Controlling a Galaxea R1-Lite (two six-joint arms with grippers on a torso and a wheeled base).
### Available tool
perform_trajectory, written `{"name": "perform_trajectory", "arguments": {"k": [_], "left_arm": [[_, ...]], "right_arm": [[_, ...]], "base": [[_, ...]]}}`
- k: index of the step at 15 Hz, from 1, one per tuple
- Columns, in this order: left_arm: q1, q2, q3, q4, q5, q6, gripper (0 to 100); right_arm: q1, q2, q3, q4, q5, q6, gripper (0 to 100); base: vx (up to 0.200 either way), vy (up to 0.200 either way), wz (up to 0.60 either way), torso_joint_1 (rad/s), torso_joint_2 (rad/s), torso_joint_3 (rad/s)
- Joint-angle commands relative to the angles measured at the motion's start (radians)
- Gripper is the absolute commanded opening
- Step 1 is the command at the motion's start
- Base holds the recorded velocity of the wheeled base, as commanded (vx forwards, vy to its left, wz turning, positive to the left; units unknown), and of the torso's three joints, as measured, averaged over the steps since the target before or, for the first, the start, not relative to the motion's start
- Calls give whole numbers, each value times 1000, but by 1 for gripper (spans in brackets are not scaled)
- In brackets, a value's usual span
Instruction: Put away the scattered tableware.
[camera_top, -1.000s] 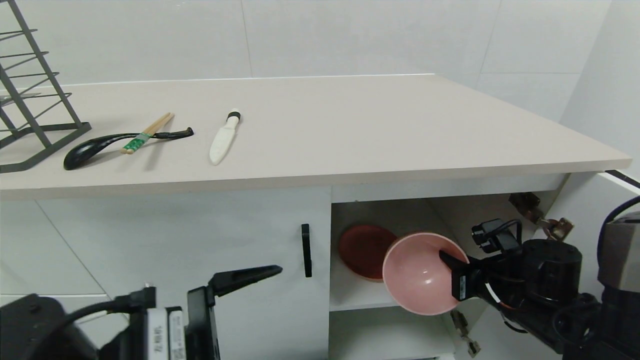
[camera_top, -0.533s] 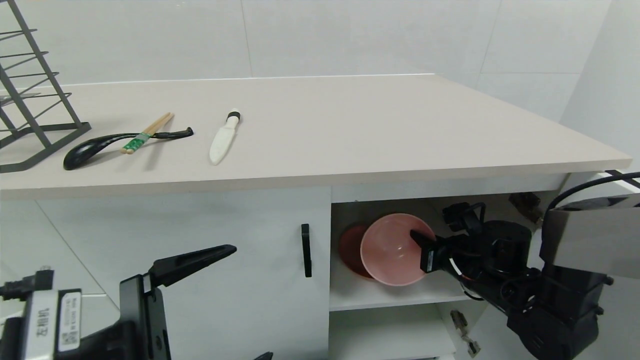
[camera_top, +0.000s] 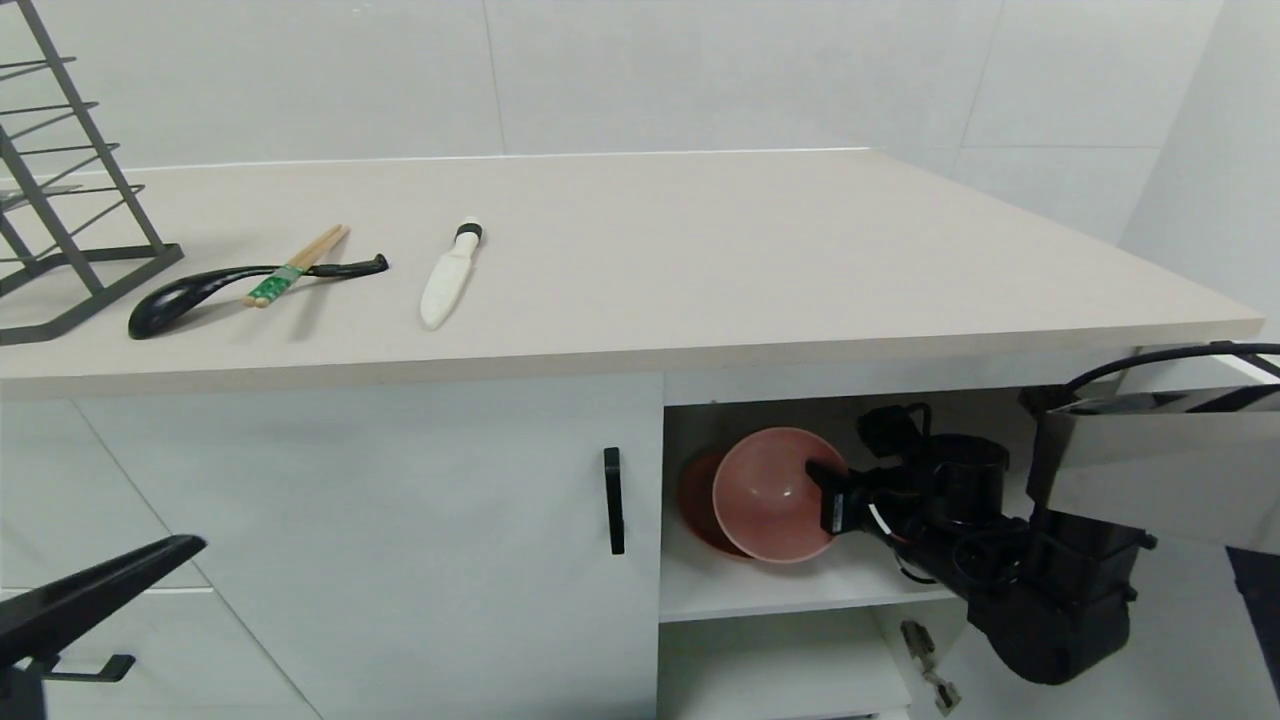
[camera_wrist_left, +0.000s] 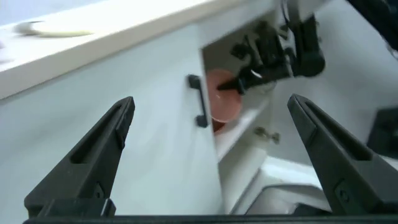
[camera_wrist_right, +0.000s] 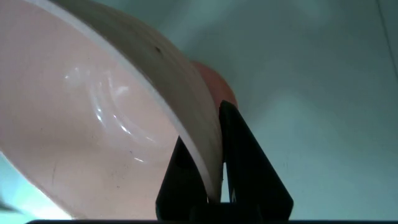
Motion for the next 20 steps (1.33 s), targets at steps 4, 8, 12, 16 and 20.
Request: {"name": "perform_trajectory", "arguments": {"k": [4,8,12,16,20], "left_arm": [[294,-419,1,316,-5,-46,100],[435,-462,1,419,14,-40,100],[505,-526,1,523,41,-81,100],[541,-574,1,595,44,-90,100],[536,-577,1,643,44,-87,100]], "right_arm": [[13,37,-162,144,30,1,0],[11,85,-200,148,31,3,0],[14,116,-194,136,30,16,0],[30,114,-209,139,21,58,0],[37,114,-189,141,-18,58,100]], "base": [[0,0,0,0,0,0],[0,0,0,0,0,0],[0,0,0,0,0,0],[0,0,0,0,0,0],[0,0,0,0,0,0]]}}
